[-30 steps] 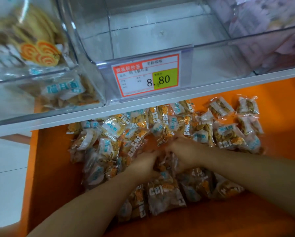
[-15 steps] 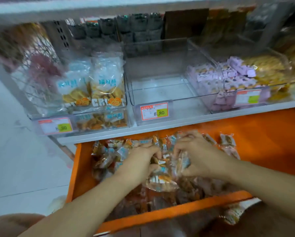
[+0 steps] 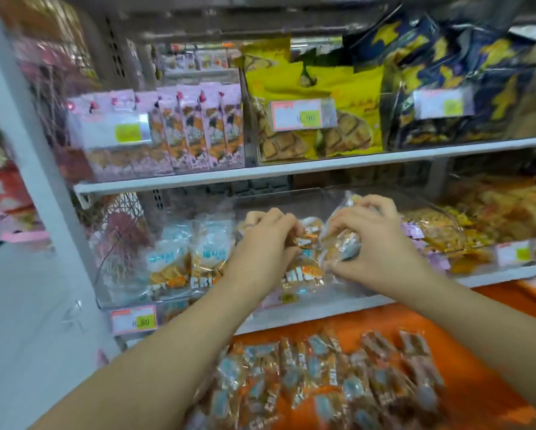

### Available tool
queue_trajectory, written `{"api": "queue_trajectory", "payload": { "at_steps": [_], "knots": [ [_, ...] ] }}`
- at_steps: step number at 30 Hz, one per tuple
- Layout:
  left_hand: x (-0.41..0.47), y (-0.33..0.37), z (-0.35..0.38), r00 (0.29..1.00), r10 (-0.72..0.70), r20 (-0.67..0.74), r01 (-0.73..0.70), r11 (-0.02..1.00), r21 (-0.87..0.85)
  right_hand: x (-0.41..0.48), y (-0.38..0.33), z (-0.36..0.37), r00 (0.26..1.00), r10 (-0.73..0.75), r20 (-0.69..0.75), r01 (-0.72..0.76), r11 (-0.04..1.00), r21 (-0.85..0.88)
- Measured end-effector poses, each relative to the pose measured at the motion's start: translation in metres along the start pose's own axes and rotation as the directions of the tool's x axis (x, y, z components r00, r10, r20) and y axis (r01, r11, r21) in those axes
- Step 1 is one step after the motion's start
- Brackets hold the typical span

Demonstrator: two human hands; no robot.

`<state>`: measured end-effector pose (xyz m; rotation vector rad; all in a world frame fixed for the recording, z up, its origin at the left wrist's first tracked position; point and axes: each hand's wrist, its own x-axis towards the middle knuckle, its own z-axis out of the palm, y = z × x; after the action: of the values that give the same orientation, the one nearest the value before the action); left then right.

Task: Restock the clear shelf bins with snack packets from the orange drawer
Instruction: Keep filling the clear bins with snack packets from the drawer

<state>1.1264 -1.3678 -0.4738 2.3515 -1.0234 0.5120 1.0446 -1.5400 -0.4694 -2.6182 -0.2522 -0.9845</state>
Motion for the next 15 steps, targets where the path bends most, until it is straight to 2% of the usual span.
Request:
{"api": "queue_trajectory", "payload": {
  "at_steps": [3, 7, 11, 15],
  "knots": [
    [0.034, -0.019, 0.035, 0.993, -0.100, 0.060, 0.099, 0.995, 0.023, 0.018, 0.028, 0.039, 0.974, 0.225, -0.006, -0.225, 0.973, 0.058],
    [0.059, -0.049, 0.069, 0.973, -0.204, 0.105, 0.206, 0.979, -0.005, 0.026, 0.052, 0.071, 0.901, 0.423, 0.100, -0.435, 0.882, 0.182],
    [0.062, -0.066, 0.088, 0.925, -0.269, 0.270, 0.283, 0.959, -0.013, 0.025, 0.065, 0.082, 0.818, 0.506, 0.273, -0.572, 0.765, 0.295],
    [0.052, -0.069, 0.096, 0.795, -0.226, 0.564, 0.313, 0.948, -0.062, 0.030, 0.072, 0.083, 0.787, 0.497, 0.366, -0.595, 0.767, 0.239]
  ]
}}
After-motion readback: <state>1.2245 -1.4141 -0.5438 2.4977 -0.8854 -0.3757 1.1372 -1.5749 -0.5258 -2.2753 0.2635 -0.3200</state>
